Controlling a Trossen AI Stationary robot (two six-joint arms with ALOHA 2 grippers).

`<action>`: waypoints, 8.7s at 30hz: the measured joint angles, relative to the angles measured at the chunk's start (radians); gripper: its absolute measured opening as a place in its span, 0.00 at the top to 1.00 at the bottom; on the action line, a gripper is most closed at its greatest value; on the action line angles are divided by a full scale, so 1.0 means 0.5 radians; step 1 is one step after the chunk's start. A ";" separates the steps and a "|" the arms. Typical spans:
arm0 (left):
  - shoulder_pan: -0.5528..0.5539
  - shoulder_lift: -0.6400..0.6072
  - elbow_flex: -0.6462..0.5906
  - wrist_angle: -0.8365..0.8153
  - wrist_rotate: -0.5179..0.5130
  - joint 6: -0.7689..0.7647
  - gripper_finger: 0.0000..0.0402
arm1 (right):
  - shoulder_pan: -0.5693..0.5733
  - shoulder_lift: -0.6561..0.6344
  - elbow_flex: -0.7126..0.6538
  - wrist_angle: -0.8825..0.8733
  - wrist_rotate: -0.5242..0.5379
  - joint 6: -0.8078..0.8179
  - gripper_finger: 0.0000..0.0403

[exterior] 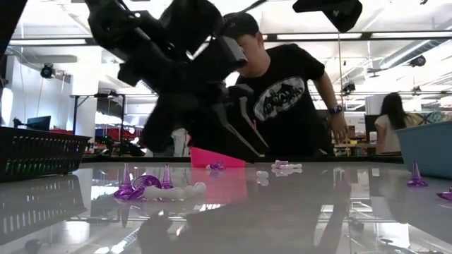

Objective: Sort Halloween decoration
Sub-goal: Put the bone toy into the red bin, then put the witch hat toy into the blue bin

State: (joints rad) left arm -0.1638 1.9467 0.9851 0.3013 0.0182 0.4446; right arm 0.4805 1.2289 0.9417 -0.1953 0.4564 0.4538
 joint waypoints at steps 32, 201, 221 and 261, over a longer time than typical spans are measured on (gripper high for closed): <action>0.111 0.151 0.070 -0.058 0.128 0.082 0.86 | 0.004 0.001 -0.002 0.028 -0.018 -0.093 0.80; -0.432 -2.060 -1.078 0.322 -0.803 -1.071 0.78 | 0.021 1.167 0.728 -1.573 -0.877 0.101 0.67; -0.433 -2.060 -1.078 0.308 -0.803 -1.072 0.78 | 0.021 1.212 0.726 -1.512 -0.877 0.064 0.89; -0.432 -2.060 -1.078 0.310 -0.802 -1.080 0.78 | 0.011 0.749 0.996 -1.802 -0.748 0.185 0.98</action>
State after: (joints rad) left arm -0.3798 0.9165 0.4461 0.4565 -0.3828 -0.0955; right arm 0.4858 1.6034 1.4397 -1.0962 0.0824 0.5461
